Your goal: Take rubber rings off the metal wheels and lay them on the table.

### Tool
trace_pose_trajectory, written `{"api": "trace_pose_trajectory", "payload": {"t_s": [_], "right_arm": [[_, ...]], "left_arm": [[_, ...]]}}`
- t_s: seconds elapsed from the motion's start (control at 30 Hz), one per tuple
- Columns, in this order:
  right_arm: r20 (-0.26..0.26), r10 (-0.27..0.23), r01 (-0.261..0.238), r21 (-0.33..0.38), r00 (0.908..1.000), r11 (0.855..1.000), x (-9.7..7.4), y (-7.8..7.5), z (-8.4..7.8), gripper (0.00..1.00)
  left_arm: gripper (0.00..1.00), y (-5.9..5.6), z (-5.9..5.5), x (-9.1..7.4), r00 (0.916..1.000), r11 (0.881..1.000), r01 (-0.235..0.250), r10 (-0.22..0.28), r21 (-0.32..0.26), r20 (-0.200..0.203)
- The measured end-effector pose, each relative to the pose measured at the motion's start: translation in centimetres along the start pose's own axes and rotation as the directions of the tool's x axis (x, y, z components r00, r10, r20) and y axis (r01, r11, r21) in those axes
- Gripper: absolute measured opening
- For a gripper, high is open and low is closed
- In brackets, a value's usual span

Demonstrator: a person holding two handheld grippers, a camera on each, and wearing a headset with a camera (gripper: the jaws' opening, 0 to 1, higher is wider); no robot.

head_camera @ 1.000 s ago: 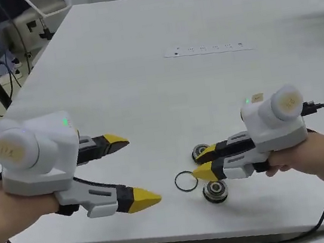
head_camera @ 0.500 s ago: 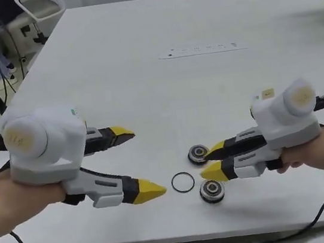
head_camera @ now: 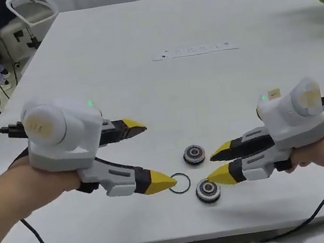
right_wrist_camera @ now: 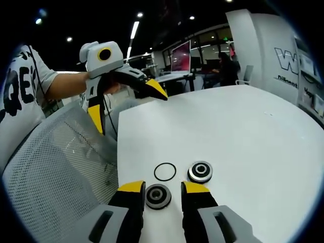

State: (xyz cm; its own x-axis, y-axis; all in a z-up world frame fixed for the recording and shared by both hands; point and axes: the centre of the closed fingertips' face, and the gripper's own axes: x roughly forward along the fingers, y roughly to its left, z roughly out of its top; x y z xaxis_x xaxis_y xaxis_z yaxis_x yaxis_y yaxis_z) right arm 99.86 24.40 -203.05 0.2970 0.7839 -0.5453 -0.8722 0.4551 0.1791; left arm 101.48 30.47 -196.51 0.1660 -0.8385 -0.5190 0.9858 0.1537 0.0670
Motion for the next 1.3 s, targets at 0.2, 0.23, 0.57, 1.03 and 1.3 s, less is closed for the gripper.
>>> {"api": "trace_pose_trajectory", "payload": {"t_s": [0.2,0.23,0.57,1.03,1.3], "right_arm": [[-0.002,-0.003,0.003,0.001,1.0000,1.000,-0.4,0.0,-0.4,0.27],[-0.002,-0.004,0.004,0.001,1.0000,1.000,-0.4,0.0,-0.4,0.27],[-0.012,-0.014,0.014,-0.002,0.9998,1.000,-0.7,-0.1,-1.1,0.29],[-0.030,-0.024,0.024,0.001,0.9993,1.000,-1.0,-0.4,-2.1,0.31],[-0.039,-0.028,0.028,0.007,0.9989,1.000,-0.9,-0.6,-2.8,0.32]], "left_arm": [[0.67,0.0,0.1,0.9,0.9998,1.000,0.019,-0.019,0.006,-0.009],[0.67,0.0,0.0,1.0,0.9997,1.000,0.022,-0.022,0.007,-0.011],[0.65,-0.5,-0.8,2.8,0.9973,0.998,0.058,-0.057,0.017,-0.048],[0.61,-1.4,-1.6,5.0,0.9904,0.994,0.111,-0.109,0.015,-0.085],[0.57,-1.8,-2.0,6.1,0.9856,0.990,0.140,-0.137,0.019,-0.099]]}}
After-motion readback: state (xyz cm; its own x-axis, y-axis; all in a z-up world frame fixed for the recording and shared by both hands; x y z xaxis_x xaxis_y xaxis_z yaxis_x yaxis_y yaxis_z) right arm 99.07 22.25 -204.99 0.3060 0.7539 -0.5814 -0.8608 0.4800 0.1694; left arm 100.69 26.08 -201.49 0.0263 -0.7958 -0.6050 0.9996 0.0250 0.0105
